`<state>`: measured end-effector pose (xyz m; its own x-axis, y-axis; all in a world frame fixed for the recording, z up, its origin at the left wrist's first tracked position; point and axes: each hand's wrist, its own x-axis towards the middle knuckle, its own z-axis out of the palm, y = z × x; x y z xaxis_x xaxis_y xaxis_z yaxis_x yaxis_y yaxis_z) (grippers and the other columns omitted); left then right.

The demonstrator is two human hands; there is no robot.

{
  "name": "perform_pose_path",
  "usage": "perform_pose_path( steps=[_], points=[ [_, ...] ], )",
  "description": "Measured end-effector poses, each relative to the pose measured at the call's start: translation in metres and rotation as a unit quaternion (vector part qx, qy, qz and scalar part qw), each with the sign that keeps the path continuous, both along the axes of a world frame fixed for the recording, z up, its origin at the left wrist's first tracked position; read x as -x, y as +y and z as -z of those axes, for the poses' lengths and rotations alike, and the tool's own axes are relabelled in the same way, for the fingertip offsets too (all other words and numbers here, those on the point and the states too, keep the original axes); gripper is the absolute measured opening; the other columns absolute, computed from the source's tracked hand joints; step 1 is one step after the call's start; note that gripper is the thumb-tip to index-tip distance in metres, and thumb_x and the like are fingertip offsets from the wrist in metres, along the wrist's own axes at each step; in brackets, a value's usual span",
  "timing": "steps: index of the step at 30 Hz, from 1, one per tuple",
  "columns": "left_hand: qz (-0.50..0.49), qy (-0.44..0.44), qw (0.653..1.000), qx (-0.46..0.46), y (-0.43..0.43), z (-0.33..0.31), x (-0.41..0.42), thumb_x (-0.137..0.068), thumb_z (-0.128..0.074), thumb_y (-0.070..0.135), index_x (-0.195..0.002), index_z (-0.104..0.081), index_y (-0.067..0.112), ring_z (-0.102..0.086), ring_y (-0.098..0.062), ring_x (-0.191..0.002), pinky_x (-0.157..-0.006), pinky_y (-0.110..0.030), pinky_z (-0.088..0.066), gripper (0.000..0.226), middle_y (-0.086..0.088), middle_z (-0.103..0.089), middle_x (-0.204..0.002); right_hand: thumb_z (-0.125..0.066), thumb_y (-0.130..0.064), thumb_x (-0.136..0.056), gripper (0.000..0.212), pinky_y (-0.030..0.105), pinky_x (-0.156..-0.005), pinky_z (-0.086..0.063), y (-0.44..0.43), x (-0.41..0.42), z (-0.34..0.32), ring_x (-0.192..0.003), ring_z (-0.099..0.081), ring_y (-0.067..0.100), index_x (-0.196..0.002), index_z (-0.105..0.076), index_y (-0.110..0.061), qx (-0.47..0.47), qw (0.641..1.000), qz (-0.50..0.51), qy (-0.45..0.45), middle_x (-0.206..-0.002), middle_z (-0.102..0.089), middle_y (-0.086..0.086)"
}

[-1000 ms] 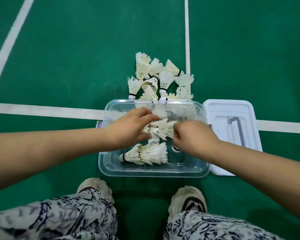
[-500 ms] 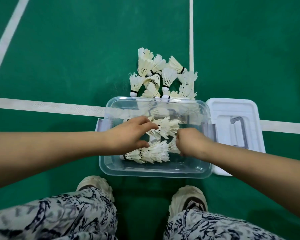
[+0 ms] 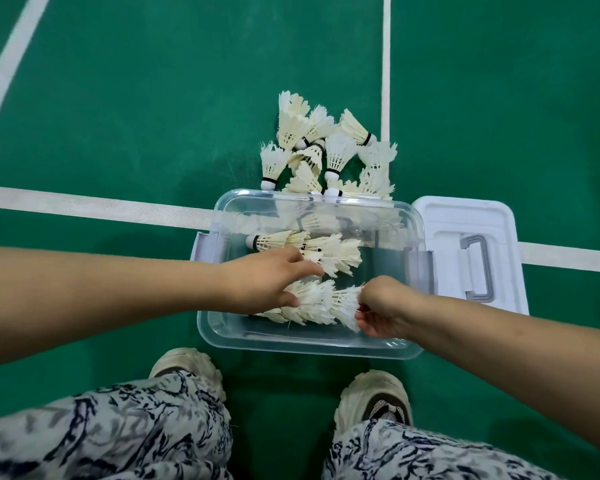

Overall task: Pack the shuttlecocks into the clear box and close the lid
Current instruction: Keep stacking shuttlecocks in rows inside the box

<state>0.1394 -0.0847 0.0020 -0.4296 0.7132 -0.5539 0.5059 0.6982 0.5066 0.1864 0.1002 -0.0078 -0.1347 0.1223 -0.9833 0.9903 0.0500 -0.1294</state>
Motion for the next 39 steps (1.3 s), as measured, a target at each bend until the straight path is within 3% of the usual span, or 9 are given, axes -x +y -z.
perform_pose_path(
  steps=[2, 6, 9, 16, 22, 27, 32, 36, 39],
  points=[
    [0.039, 0.000, 0.999, 0.025, 0.004, 0.006, 0.000, -0.091, -0.053, 0.031, -0.142, -0.026, 0.031, -0.042, -0.024, -0.120, -0.102, -0.033, -0.035, 0.059, -0.007, -0.042, -0.131, -0.025, -0.008, -0.097, 0.031, 0.009, -0.027, -0.035, -0.002, 0.000, -0.001, -0.019, -0.038, 0.008, -0.068, -0.037, -0.007, -0.008, 1.000, -0.025, 0.010, -0.057, -0.037, 0.006],
    [0.094, 0.008, 0.994, 0.056, 0.015, 0.014, 0.005, -0.092, -0.050, 0.030, -0.144, -0.020, 0.032, -0.046, -0.028, -0.117, -0.099, -0.040, -0.039, 0.060, -0.011, -0.042, -0.131, -0.025, -0.008, -0.097, 0.024, 0.009, -0.030, -0.035, -0.005, 0.001, -0.004, -0.043, -0.039, 0.012, -0.078, -0.040, -0.010, -0.021, 0.997, -0.064, 0.039, -0.058, -0.039, 0.006],
    [0.109, 0.013, 0.992, 0.055, 0.022, 0.016, 0.005, -0.093, -0.048, 0.028, -0.143, -0.022, 0.033, -0.045, -0.028, -0.117, -0.098, -0.041, -0.041, 0.057, -0.010, -0.042, -0.132, -0.025, -0.008, -0.097, 0.022, 0.008, -0.031, -0.034, -0.006, 0.000, -0.005, -0.049, -0.037, 0.012, -0.082, -0.041, -0.010, -0.025, 0.994, -0.093, 0.052, -0.060, -0.039, 0.006],
    [0.131, 0.029, 0.988, 0.077, 0.014, 0.020, 0.000, -0.093, -0.046, 0.030, -0.135, -0.034, 0.026, -0.045, -0.028, -0.113, -0.094, -0.035, -0.039, 0.043, -0.010, -0.044, -0.124, -0.029, 0.006, -0.090, 0.030, 0.025, -0.049, -0.034, 0.002, -0.006, 0.001, -0.055, -0.041, 0.019, -0.069, -0.042, -0.011, -0.068, 0.965, -0.219, 0.131, -0.069, -0.042, 0.012],
    [0.129, 0.048, 0.989, 0.045, 0.022, 0.017, 0.001, -0.091, -0.048, 0.029, -0.141, -0.022, 0.031, -0.043, -0.026, -0.116, -0.099, -0.042, -0.039, 0.056, -0.009, -0.042, -0.129, -0.034, -0.002, -0.094, 0.028, 0.026, -0.051, -0.035, 0.001, -0.005, 0.002, -0.058, -0.041, 0.016, -0.071, -0.041, -0.016, -0.027, 0.965, -0.202, 0.165, -0.067, -0.044, 0.006],
    [0.154, 0.065, 0.984, 0.055, 0.023, 0.018, 0.005, -0.093, -0.045, 0.033, -0.133, -0.036, 0.030, -0.042, -0.025, -0.115, -0.096, -0.038, -0.040, 0.041, -0.007, -0.042, -0.129, -0.034, -0.002, -0.095, 0.029, 0.027, -0.051, -0.034, 0.004, -0.009, 0.005, -0.058, -0.041, 0.017, -0.070, -0.040, -0.017, -0.031, 0.962, -0.215, 0.166, -0.066, -0.044, 0.006],
    [0.178, 0.082, 0.979, 0.063, 0.016, 0.020, 0.003, -0.093, -0.043, 0.033, -0.130, -0.038, 0.030, -0.043, -0.026, -0.110, -0.092, -0.042, -0.042, 0.037, -0.008, -0.044, -0.125, -0.034, -0.005, -0.092, 0.025, 0.033, -0.067, -0.040, 0.005, -0.010, 0.007, -0.077, -0.048, 0.025, -0.071, -0.040, -0.018, -0.094, 0.932, -0.299, 0.182, -0.071, -0.047, 0.005],
    [0.175, 0.082, 0.980, 0.058, 0.015, 0.020, 0.005, -0.094, -0.042, 0.033, -0.126, -0.042, 0.030, -0.042, -0.026, -0.110, -0.093, -0.041, -0.041, 0.032, -0.007, -0.044, -0.124, -0.033, -0.007, -0.092, 0.011, 0.027, -0.057, -0.039, 0.003, -0.008, -0.001, -0.074, -0.050, 0.026, -0.092, -0.043, -0.011, -0.128, 0.900, -0.362, 0.205, -0.081, -0.050, 0.006],
    [0.178, 0.085, 0.979, 0.059, 0.014, 0.019, 0.006, -0.094, -0.042, 0.032, -0.126, -0.042, 0.030, -0.042, -0.026, -0.110, -0.092, -0.040, -0.041, 0.032, -0.007, -0.044, -0.124, -0.032, -0.006, -0.092, 0.012, 0.026, -0.048, -0.035, 0.003, -0.007, -0.006, -0.071, -0.051, 0.027, -0.094, -0.043, -0.009, -0.138, 0.890, -0.378, 0.214, -0.077, -0.047, 0.004]
  ],
)
